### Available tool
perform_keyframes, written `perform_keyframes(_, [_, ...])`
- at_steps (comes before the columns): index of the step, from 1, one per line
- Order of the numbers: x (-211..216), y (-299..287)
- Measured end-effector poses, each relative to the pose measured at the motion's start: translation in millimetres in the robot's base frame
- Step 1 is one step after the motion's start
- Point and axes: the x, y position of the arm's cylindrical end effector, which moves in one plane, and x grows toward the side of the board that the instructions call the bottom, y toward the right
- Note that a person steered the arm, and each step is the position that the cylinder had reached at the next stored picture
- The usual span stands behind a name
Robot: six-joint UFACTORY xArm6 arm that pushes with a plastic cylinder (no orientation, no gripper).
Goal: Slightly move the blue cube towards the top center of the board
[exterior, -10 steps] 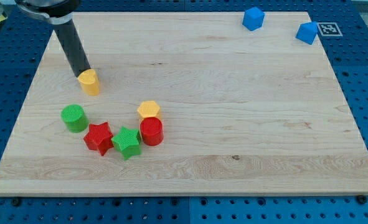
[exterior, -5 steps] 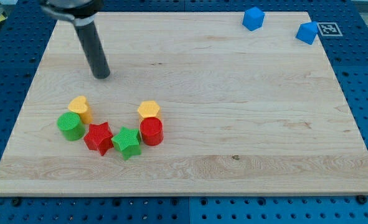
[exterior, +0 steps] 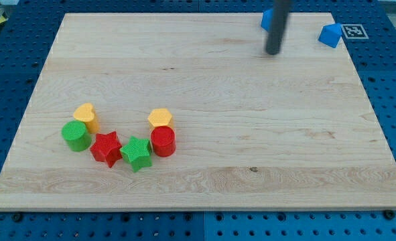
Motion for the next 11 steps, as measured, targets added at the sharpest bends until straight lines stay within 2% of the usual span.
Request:
perform_keyframes(1, [5.1,102.0])
perform_keyframes(2, [-11.8,158.7])
perform_keyframes(3, [-28.7,159.2])
perform_keyframes(5, [-99.9,115.3])
perform_keyframes(8, [-103.3,-114.8])
perform_keyframes(9, [-102.8,-139.5])
perform_keyframes(10, [-117.4,-107.3])
perform_keyframes(11, [-98.1,-81.3])
